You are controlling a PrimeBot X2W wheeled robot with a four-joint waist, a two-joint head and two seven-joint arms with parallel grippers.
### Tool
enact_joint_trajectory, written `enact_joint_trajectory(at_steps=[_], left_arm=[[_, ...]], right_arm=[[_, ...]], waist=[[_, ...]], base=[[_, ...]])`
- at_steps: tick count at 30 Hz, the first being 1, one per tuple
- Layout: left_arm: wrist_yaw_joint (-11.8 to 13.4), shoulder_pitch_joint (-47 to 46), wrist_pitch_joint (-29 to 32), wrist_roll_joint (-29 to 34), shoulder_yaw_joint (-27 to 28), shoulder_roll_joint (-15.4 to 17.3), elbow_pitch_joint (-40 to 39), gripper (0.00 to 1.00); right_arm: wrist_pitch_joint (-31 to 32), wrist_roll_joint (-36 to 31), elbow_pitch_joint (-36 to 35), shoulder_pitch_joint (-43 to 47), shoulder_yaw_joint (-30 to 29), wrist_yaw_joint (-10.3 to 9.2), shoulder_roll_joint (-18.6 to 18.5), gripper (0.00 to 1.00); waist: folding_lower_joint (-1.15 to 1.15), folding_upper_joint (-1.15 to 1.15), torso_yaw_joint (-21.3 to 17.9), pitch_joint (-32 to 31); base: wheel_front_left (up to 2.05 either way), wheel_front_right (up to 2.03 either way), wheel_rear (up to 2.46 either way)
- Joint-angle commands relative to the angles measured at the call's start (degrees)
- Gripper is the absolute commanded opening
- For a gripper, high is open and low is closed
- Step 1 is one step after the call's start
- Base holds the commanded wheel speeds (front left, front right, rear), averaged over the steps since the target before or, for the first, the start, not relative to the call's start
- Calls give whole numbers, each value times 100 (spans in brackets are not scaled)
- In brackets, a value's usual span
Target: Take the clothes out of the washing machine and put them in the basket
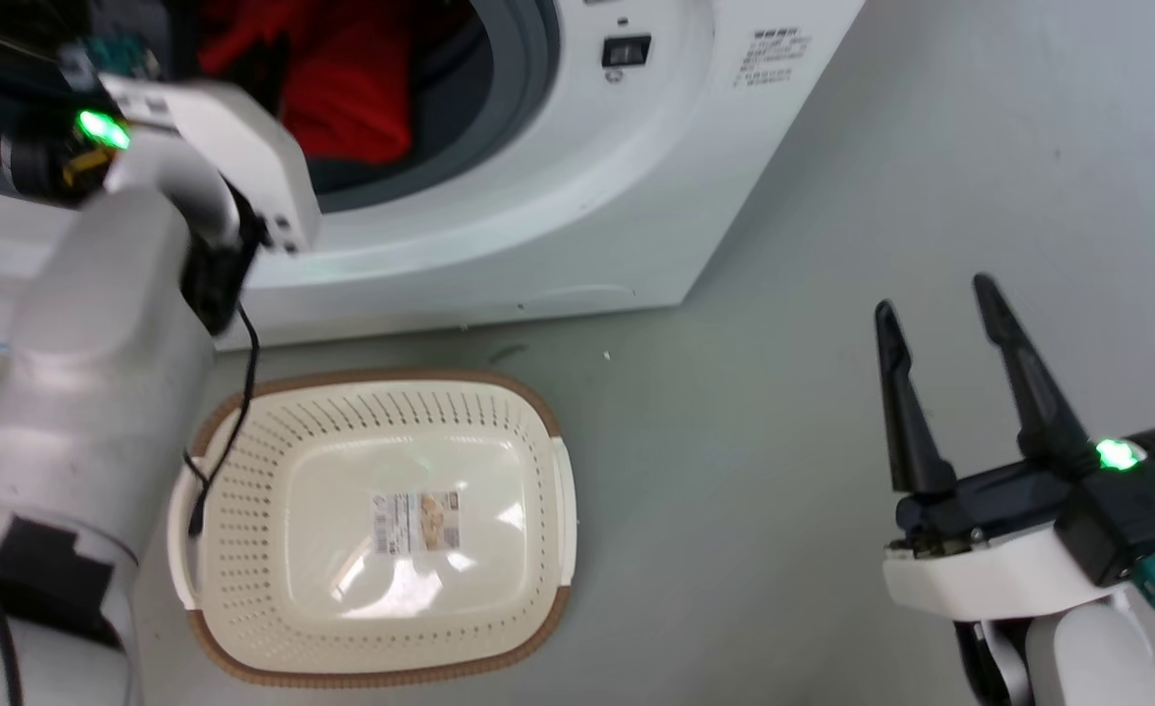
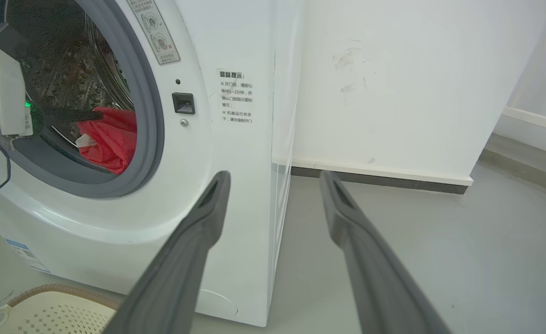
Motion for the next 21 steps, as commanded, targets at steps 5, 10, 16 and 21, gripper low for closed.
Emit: enact_joint_trajectory(at_steps=[5, 10, 16, 21], left_arm=[[-2, 785, -482, -278, -338, 85, -298, 0], [-2, 1422, -774, -379, -469, 134, -515, 0], [79, 2155, -933, -375, -547, 88, -817, 0], [262, 2857, -989, -386, -548, 126, -1320, 0]], right_arm=[[-14, -83, 139, 339, 66, -5, 6, 100], [-14, -116, 270, 654, 55, -4, 7, 100], [-14, -135, 382, 1019, 89, -4, 7, 100], [-15, -133, 467, 1282, 96, -5, 7, 100]], waist=[[1, 0, 241, -839], [1, 0, 327, -1383], [1, 0, 404, -1904], [1, 0, 476, -2323]], base=[[0, 0, 0], [0, 0, 0], [0, 0, 0], [0, 0, 0]])
